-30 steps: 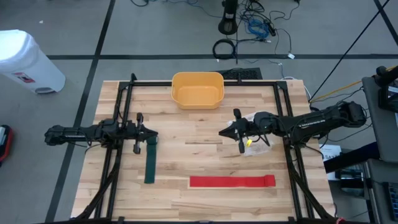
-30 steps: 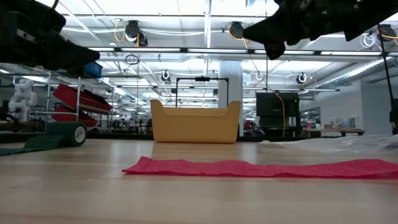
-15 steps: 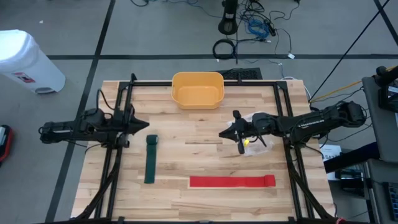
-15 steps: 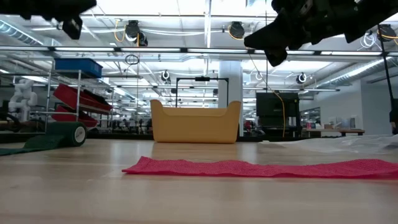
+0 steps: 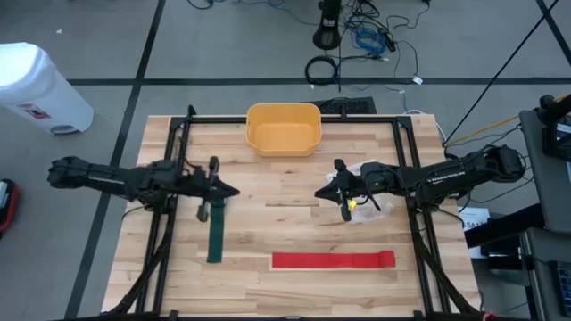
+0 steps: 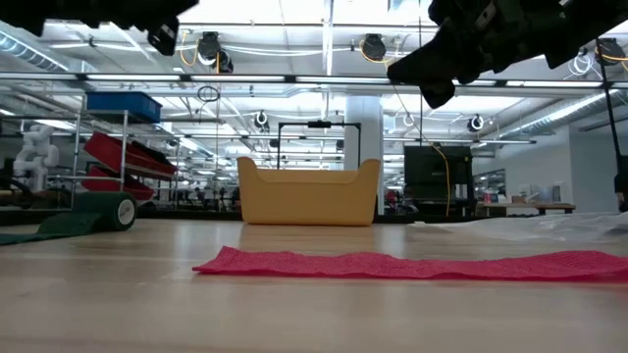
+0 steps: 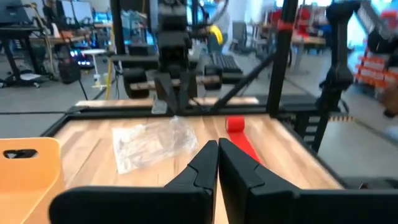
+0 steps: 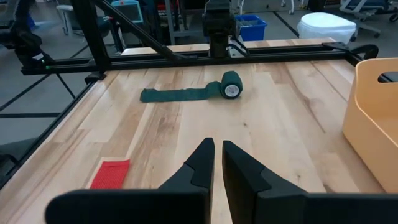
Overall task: Roll bandage
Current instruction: Roll the red bandage
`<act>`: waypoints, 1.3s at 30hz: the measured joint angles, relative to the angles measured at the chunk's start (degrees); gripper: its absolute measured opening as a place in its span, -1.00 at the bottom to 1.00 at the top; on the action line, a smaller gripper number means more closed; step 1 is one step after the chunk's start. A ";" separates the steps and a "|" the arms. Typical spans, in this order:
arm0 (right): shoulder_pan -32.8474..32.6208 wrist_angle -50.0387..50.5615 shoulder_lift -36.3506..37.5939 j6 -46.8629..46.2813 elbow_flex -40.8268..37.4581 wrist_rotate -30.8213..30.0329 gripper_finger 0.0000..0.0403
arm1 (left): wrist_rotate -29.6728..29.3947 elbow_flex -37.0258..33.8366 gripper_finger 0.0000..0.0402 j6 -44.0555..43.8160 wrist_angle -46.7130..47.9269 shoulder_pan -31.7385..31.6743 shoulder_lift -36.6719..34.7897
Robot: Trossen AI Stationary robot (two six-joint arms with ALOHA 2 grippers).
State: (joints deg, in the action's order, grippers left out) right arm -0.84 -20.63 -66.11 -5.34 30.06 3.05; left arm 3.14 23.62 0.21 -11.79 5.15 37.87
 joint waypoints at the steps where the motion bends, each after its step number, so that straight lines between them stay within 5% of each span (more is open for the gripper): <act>1: 0.00 0.20 0.00 0.00 0.00 0.00 -0.90 | -0.03 0.11 -0.91 0.33 -0.64 0.25 1.48; 12: 0.09 4.38 -0.02 0.61 2.09 0.04 -0.90 | -0.16 3.17 -0.91 0.15 -1.34 3.55 14.64; 23: -2.65 32.16 -0.02 -6.04 13.71 0.04 -0.90 | -0.27 3.17 -0.91 0.28 -1.93 4.41 18.42; 29: -9.87 39.97 -0.02 -14.85 18.00 -0.81 -0.90 | -0.33 3.19 -0.91 -0.28 -4.95 4.39 18.42; 39: -29.44 51.23 -0.02 -32.93 24.09 -14.70 -0.90 | -0.33 3.19 -0.91 0.15 -5.73 4.39 18.42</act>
State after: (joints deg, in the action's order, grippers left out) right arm -30.28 30.60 -66.13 -38.28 54.15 -11.65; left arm 2.81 26.81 0.36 -17.52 9.54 56.29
